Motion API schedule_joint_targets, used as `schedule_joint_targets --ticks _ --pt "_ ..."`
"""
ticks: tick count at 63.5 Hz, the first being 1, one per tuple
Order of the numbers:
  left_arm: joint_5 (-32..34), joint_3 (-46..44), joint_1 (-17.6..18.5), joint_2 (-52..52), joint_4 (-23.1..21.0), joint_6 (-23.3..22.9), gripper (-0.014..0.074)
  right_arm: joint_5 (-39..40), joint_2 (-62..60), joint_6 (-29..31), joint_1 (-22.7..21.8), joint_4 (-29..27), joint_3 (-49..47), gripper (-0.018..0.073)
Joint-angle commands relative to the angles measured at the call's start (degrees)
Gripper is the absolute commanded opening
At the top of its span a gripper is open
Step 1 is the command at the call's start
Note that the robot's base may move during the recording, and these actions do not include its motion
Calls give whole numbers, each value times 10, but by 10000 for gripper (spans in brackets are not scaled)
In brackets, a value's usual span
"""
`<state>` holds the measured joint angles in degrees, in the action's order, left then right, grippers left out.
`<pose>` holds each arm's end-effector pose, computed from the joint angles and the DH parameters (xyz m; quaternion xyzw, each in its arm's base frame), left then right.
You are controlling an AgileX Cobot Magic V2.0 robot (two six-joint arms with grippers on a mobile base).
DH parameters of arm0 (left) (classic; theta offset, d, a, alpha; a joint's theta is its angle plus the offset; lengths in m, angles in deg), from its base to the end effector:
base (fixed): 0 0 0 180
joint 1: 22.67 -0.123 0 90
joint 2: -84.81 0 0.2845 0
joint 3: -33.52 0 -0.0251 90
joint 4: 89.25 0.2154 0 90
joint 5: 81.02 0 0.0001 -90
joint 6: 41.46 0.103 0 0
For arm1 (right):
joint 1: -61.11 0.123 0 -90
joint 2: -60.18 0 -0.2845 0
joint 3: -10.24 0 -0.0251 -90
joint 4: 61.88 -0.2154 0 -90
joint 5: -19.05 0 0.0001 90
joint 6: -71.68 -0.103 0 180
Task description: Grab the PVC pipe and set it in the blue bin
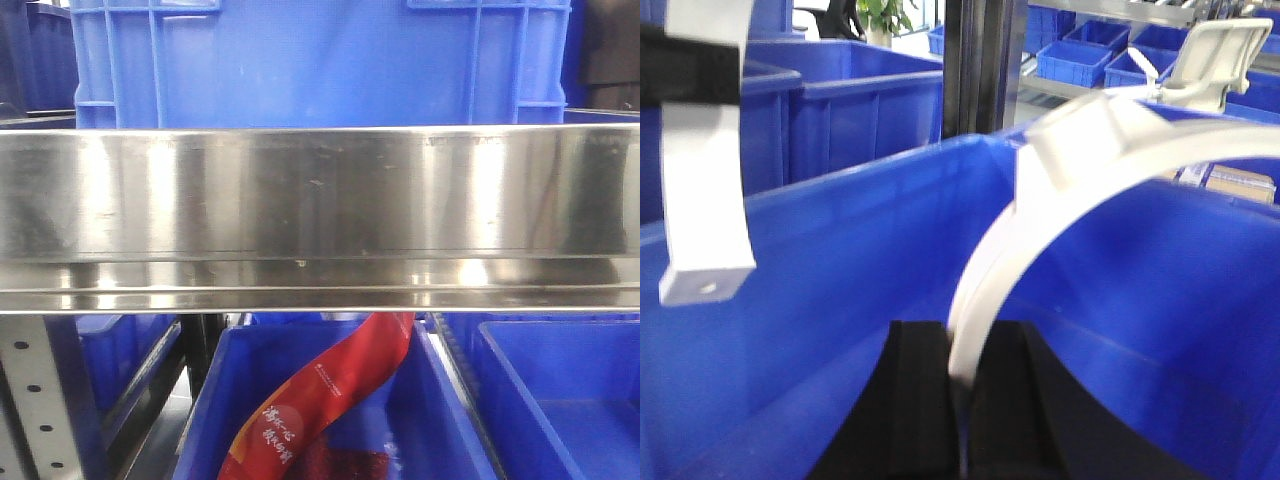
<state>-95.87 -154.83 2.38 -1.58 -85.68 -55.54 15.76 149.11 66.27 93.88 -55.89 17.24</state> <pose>0.3014 -0.1390 0.4316 0.0911 0.7611 -0.1909 0.6132 0.2637 0.1690 0.3936 -0.2166 0.7301 0.1775 0.6233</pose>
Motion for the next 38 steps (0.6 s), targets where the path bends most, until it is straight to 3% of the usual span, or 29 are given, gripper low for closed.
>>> schedule_joint_targets --ticks 1,11,15,21,29,38 --pt "6 -8 -1 5 -5 -5 -111 18 -1 3 -3 4 -5 -148" --pt "-13 -8 -1 16 -3 -5 -111 18 -1 3 -3 4 -5 -38" --pt "-17 -8 -1 17 -3 -5 -111 17 -1 3 -3 4 -5 57" --pt "-17 -8 -1 17 -3 -5 -70 17 -1 3 -3 4 -5 267" --pt "-18 -8 -1 17 -3 -5 136 17 -1 3 -3 4 -5 448" --pt "-21 -8 -1 17 -3 -5 388 16 -1 3 -3 4 -5 465"
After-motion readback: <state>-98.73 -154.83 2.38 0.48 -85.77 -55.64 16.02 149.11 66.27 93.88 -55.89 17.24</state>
